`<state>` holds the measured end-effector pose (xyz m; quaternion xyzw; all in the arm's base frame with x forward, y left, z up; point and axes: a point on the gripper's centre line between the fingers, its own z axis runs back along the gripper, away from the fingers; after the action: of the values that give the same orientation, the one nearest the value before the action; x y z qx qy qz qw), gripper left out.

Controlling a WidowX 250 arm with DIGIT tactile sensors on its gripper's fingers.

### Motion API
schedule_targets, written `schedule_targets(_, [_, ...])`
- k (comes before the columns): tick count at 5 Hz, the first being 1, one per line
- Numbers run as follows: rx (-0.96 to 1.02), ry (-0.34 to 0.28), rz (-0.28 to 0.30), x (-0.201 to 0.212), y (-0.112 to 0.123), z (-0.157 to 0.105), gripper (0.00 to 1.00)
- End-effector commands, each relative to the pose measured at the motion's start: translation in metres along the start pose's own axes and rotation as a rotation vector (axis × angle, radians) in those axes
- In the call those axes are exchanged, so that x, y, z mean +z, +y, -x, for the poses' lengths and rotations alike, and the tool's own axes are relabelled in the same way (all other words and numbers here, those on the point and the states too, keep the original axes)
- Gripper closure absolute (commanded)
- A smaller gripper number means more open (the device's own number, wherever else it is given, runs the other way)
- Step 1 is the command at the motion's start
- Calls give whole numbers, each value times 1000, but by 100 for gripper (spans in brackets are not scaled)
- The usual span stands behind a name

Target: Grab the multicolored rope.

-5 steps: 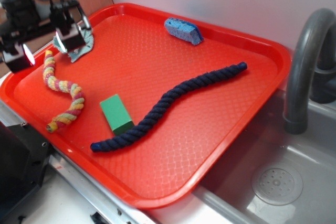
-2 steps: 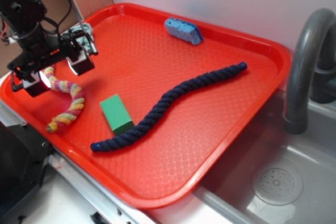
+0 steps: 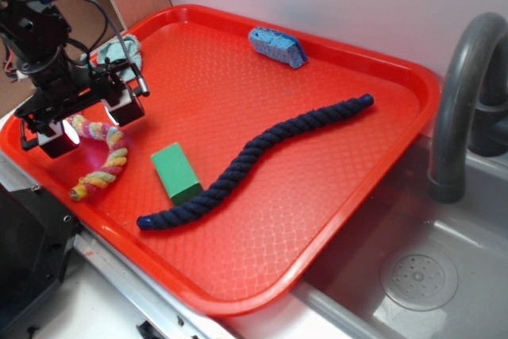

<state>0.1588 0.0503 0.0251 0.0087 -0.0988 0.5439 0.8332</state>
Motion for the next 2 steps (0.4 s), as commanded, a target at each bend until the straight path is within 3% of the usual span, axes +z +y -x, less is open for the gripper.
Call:
schedule_targets(1, [18, -11, 15, -3, 1, 1, 82])
schedule_targets(2, [46, -23, 20, -3, 3, 1, 100])
